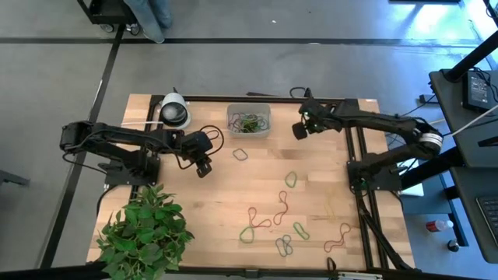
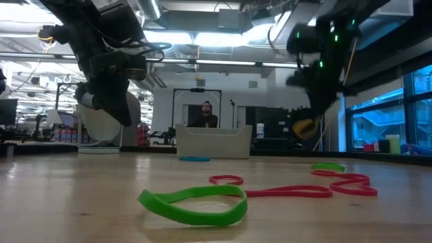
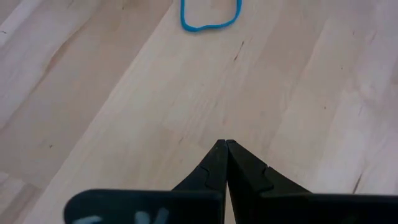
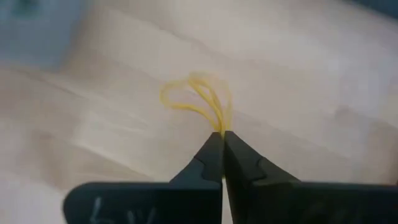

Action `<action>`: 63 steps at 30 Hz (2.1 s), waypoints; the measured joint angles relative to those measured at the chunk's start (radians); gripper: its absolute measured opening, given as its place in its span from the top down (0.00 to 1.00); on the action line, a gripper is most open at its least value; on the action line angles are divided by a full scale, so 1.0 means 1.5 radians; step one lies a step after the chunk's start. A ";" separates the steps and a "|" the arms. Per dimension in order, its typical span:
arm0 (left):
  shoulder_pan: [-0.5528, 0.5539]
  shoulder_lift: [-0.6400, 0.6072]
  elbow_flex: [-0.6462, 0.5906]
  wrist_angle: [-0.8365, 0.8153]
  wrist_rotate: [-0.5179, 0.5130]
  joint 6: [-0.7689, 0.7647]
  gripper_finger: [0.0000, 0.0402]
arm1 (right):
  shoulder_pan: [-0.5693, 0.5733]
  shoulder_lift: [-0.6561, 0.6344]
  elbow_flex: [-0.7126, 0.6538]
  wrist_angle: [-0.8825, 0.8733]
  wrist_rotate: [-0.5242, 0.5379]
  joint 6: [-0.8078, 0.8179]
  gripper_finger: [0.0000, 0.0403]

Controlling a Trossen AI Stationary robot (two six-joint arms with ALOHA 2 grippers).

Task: Pick and place rubber bands into bin
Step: Put the yellow rubber band into the white bin, then put the blue rubber band into the white bin

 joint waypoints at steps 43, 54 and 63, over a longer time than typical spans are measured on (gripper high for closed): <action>0.001 0.000 0.000 0.031 0.000 0.017 1.00 | 0.068 0.533 0.556 -0.010 -0.104 -0.179 0.80; 0.001 0.001 0.000 0.032 0.000 0.017 1.00 | 0.063 0.493 0.556 -0.073 -0.104 -0.188 0.57; 0.000 0.001 0.001 0.039 -0.001 -0.042 0.94 | 0.068 0.375 0.490 -0.088 -0.092 -0.208 0.57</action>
